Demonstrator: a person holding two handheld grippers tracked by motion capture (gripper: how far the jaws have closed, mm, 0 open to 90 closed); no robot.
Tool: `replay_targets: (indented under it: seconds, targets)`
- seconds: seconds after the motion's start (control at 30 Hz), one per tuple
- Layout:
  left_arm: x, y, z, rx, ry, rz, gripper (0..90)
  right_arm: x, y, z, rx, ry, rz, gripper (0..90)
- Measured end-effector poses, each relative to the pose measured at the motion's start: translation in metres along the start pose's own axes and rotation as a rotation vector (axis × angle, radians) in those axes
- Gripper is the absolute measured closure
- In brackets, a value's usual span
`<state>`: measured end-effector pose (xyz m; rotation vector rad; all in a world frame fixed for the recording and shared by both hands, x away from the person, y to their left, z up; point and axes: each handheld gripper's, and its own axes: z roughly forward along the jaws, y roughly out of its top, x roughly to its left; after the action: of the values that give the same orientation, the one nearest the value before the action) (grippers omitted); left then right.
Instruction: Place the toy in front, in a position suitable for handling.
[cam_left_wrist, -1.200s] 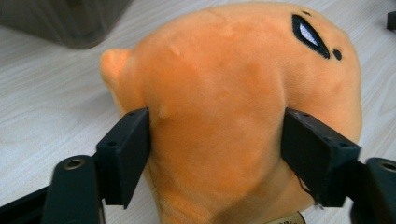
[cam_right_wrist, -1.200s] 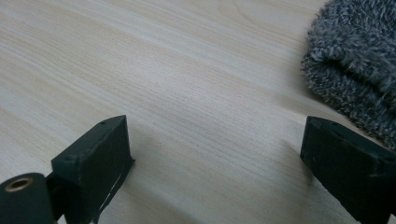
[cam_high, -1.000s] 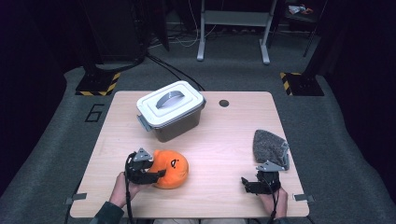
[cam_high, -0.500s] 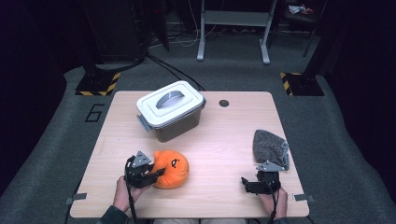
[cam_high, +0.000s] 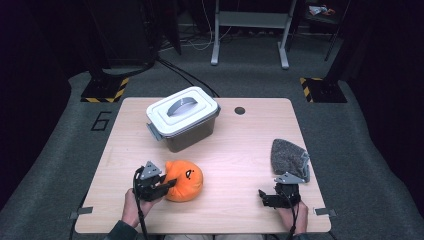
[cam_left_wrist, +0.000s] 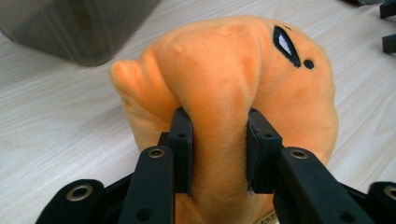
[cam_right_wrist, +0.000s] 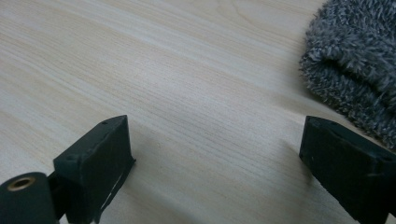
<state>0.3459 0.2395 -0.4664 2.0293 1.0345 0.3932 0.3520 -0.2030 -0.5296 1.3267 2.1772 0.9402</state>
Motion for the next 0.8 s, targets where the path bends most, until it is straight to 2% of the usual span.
replay_targets:
  seconds: [0.27,0.43,0.8]
  targets:
    - [-0.004,0.005,-0.002,-0.014,-0.007,0.011,70.2,0.0,0.0,0.0,-0.001,-0.001,0.0,8.4]
    - [-0.008,0.009,-0.002,-0.017,-0.011,0.033,70.7,0.0,0.0,0.0,-0.001,-0.001,0.001,8.3]
    - [-0.017,0.02,0.005,-0.05,-0.02,0.033,70.5,0.0,0.0,0.0,-0.001,-0.001,0.001,8.3]
